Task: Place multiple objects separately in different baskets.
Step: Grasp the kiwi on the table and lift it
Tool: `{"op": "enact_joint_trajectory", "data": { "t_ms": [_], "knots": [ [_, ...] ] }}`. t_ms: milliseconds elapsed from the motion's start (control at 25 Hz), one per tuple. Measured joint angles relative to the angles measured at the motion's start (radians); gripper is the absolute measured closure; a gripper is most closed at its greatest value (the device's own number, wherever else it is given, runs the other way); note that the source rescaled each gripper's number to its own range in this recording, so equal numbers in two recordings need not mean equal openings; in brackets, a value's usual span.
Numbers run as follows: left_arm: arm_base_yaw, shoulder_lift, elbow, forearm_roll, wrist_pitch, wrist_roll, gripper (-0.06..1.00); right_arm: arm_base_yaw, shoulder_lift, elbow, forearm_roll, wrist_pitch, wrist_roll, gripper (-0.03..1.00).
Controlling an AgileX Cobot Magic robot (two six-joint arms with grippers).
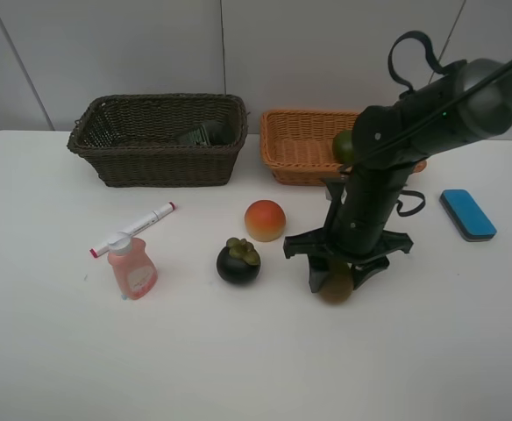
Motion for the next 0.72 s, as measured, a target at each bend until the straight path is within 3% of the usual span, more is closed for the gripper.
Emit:
{"op": "enact_joint_trajectory", "data": {
  "t_ms": [720],
  "knots": [
    [0.000, 0.000, 0.000, 0.000, 0.000, 0.000, -0.05, 0.000, -0.001, 0.000, 0.008, 0.000, 0.000, 0.61]
  ]
}}
